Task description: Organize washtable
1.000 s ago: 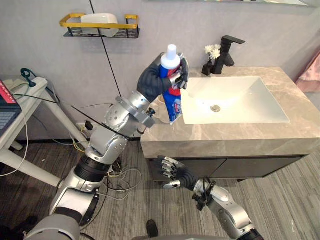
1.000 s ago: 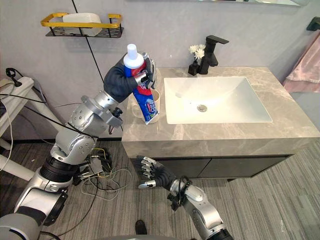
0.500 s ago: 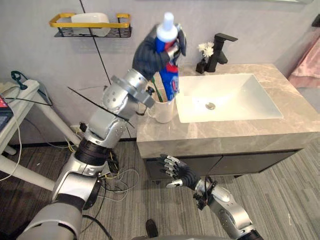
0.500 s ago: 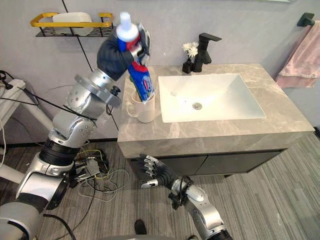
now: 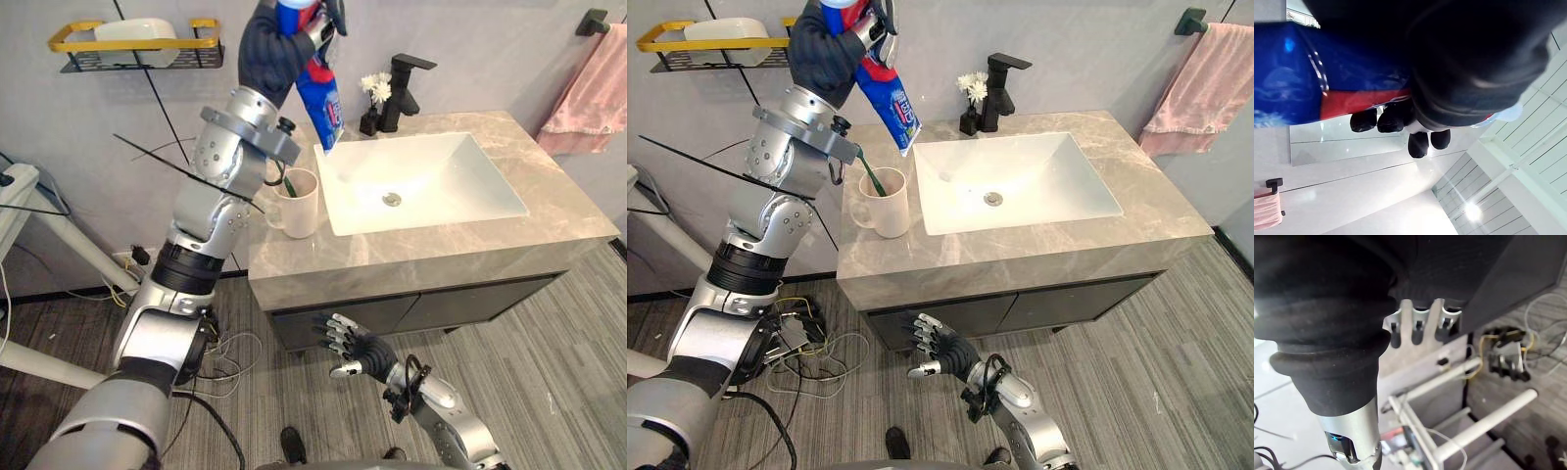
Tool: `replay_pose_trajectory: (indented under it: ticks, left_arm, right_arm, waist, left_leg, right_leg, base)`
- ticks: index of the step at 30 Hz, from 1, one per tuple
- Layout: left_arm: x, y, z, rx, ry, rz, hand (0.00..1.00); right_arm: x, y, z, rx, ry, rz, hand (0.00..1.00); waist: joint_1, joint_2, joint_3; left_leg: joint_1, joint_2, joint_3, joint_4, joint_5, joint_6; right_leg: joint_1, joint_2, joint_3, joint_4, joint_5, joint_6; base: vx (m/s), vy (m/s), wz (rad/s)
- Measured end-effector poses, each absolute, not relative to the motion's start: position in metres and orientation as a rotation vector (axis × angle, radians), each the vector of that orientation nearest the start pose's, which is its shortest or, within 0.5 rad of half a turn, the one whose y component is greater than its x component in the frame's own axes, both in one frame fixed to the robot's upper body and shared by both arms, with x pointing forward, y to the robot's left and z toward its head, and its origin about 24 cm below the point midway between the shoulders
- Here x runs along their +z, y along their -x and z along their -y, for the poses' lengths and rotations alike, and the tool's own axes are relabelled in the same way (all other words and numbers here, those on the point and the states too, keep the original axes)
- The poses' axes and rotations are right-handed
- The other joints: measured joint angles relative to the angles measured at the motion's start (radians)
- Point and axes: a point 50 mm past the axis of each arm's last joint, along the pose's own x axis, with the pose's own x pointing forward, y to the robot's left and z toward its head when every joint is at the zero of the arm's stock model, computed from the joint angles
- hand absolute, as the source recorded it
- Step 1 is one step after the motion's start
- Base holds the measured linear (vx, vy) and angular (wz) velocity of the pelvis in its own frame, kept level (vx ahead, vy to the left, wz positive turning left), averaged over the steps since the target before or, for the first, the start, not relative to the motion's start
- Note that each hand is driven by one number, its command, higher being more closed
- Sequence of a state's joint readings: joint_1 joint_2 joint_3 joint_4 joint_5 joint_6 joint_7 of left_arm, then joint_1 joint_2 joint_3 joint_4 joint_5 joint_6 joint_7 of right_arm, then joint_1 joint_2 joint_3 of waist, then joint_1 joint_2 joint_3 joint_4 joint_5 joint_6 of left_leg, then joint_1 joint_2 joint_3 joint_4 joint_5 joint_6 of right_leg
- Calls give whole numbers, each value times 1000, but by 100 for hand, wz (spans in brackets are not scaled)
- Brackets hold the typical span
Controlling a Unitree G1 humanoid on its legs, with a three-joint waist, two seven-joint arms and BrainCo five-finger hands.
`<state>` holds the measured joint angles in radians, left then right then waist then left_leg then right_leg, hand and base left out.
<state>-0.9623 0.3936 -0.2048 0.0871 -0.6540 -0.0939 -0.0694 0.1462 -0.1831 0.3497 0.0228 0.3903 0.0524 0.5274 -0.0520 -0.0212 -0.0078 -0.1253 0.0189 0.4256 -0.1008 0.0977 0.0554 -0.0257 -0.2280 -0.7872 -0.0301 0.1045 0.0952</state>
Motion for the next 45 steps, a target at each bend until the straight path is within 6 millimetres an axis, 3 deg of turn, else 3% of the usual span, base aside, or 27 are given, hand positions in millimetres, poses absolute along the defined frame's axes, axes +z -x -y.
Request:
replay_pose_trajectory:
  ticks: [6,12,17,27,45]
  left_arm:
    - [314,-328,-103,-529,145,812,100]
    - [312,-330,-104,-513,129,801,100]
    - [308,-331,-104,-510,131,791,100]
    - [268,-339,-108,-452,153,671,100]
    - [258,-339,-110,-441,183,647,100]
  right_arm:
    - [-2,-193,86,801,-303,-242,0]
    - [-1,-193,84,799,-321,-237,0]
    - [-1,-193,84,793,-354,-234,0]
    - [2,-199,96,690,-438,-205,0]
    - [2,-197,99,704,-409,-210,0]
  waist:
    - [-3,-28,8]
    - [-4,-40,14]
    - [-4,-42,15]
    - [-2,-46,22]
    - [4,-43,45]
  left_leg:
    - [-7,0,5,5,0,0]
    - [-11,-1,8,0,-3,-3]
    - [-15,-1,6,0,-4,-4]
    - [-29,-1,5,0,0,0]
    - [-33,-2,1,0,-5,-1]
  right_leg:
    - [-11,0,12,-1,2,-1]
    - [-15,-1,15,-1,4,-2]
    - [-18,0,13,-1,4,-2]
    - [-32,0,13,-1,4,-1]
    - [-33,0,7,0,4,-1]
  base:
    - [39,-24,-3]
    - [5,-5,0]
    - [0,0,0]
    - [20,-15,1]
    - [8,-9,0]
